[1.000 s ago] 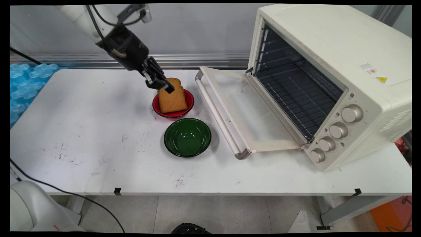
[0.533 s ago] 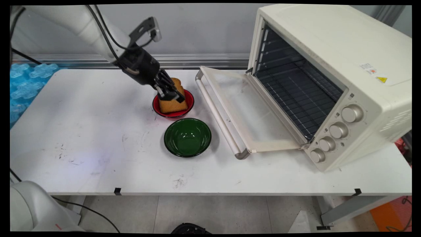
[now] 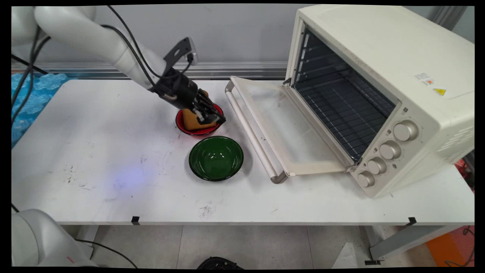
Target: Close the oven
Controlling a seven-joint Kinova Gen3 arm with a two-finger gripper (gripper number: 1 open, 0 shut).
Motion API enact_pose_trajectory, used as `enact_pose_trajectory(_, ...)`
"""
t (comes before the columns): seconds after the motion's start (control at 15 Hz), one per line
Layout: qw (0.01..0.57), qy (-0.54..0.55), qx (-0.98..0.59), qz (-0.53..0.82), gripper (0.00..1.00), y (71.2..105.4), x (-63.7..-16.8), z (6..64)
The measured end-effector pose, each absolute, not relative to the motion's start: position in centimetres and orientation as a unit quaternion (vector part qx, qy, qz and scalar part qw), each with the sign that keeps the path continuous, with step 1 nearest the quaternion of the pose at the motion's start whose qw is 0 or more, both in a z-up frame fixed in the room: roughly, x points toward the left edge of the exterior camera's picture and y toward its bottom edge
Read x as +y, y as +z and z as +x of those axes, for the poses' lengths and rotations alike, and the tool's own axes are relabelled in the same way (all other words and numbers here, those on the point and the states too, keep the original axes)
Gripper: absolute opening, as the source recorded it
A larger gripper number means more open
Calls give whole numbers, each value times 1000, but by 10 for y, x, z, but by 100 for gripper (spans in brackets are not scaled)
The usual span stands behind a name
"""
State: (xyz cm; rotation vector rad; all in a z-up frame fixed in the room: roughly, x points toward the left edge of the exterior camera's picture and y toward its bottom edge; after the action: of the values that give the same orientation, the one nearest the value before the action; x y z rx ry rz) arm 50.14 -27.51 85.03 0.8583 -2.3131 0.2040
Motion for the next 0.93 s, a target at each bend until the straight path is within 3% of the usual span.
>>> enact_pose_trajectory(0.93,360,90,-868,329,0,789,-299,483)
